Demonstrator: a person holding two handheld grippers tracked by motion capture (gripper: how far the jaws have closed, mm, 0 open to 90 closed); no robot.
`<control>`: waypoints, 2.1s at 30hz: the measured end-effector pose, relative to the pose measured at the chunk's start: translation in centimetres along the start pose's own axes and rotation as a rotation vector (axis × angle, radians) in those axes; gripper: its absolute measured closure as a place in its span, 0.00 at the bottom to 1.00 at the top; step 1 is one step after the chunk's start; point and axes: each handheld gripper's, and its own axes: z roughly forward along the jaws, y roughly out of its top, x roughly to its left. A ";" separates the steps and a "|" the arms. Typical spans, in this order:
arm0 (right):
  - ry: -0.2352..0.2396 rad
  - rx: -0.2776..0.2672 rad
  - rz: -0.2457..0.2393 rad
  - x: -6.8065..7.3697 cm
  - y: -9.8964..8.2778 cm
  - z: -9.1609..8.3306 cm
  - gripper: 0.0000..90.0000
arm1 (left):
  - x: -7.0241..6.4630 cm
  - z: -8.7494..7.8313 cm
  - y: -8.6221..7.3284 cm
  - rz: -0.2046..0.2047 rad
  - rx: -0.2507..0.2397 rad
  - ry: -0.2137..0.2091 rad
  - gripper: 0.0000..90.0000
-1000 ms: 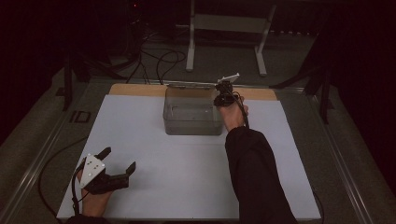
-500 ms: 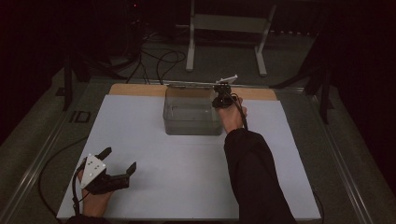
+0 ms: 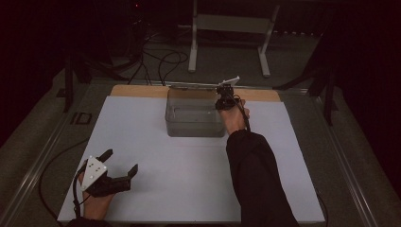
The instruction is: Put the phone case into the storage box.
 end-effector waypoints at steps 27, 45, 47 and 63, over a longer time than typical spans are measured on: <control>-0.020 0.019 0.011 0.2 0.0 1.0 0.88 | 0.0 -0.1 0.0 -0.005 -0.003 0.000 0.01; -0.032 0.026 0.007 0.5 -0.1 1.2 0.88 | 0.1 -0.1 0.0 -0.005 -0.004 0.000 0.01; -0.033 0.027 0.006 0.5 -0.1 1.2 0.88 | 0.1 -0.1 0.0 -0.005 -0.005 0.000 0.01; -0.028 -0.017 -0.096 1.0 -0.3 -0.1 0.74 | 0.0 -0.1 0.0 -0.005 -0.005 0.000 0.01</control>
